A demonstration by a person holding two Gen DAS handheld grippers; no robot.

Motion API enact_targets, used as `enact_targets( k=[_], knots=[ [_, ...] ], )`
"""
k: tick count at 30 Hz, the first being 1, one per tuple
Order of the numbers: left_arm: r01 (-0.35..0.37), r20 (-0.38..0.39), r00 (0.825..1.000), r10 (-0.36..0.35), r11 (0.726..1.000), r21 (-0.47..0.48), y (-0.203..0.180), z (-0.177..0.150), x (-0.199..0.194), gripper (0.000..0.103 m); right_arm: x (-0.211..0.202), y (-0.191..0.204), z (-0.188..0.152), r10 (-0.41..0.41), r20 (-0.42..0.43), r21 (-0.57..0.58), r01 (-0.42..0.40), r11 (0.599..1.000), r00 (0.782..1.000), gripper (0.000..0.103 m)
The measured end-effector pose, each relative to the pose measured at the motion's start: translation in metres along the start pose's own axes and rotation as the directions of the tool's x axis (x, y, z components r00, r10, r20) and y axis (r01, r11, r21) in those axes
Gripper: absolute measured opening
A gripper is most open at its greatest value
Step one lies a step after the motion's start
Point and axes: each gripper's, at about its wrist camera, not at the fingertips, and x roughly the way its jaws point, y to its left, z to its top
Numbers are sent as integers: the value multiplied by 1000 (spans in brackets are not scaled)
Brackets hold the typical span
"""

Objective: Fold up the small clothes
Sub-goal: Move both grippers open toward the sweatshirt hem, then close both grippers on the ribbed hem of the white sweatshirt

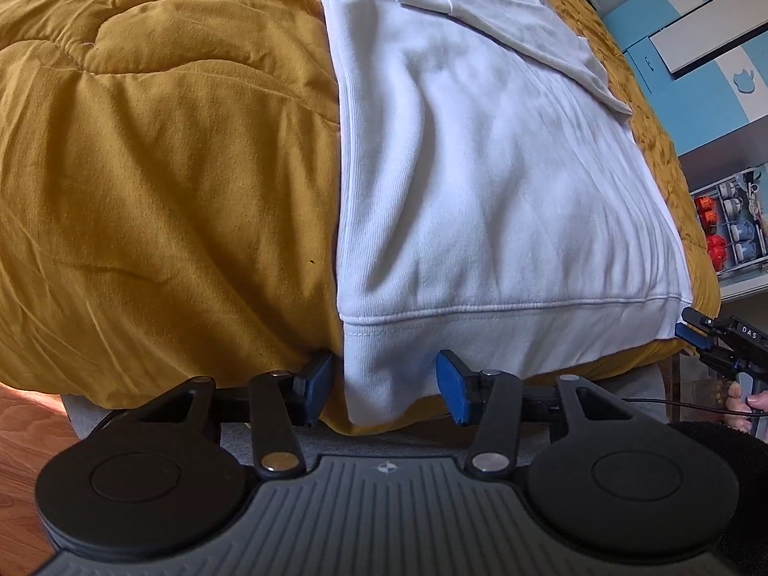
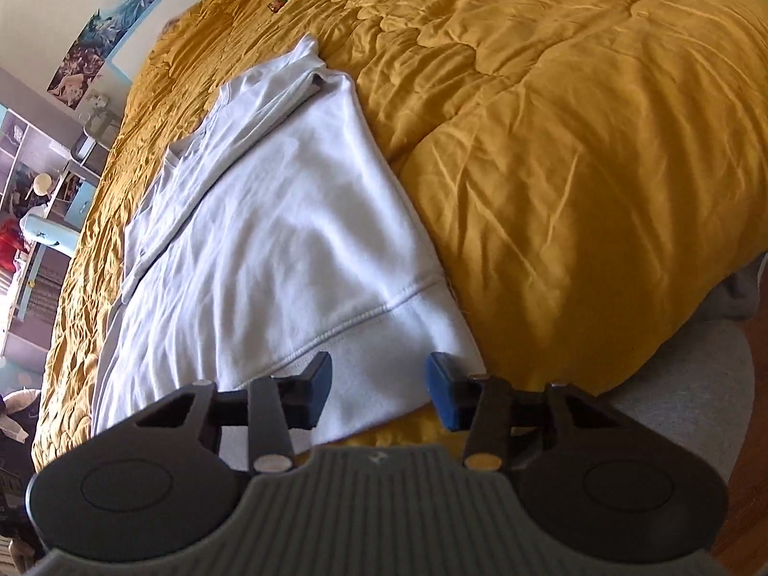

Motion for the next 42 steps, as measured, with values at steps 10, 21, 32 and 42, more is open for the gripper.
enact_targets(
  k=[10,21,32,42],
  knots=[
    [28,30,999,-28,1000,-3,6,-2,4,58,-25,16,15,-216,160,-137,238,961,963,51],
    [74,26,997,-72,996,-54,10,-1,13,57,14,22,11,-206,93,-239,223,945,974,31],
    [24,32,999,-23,999,-40,0,-5,7,19,-6,37,9,-244,100,-315,263,912,965,4],
    [-35,42,999,33,999,36,-22,-2,-11,8,-15,41,16,-161,41,-263,166,950,986,18]
  ],
)
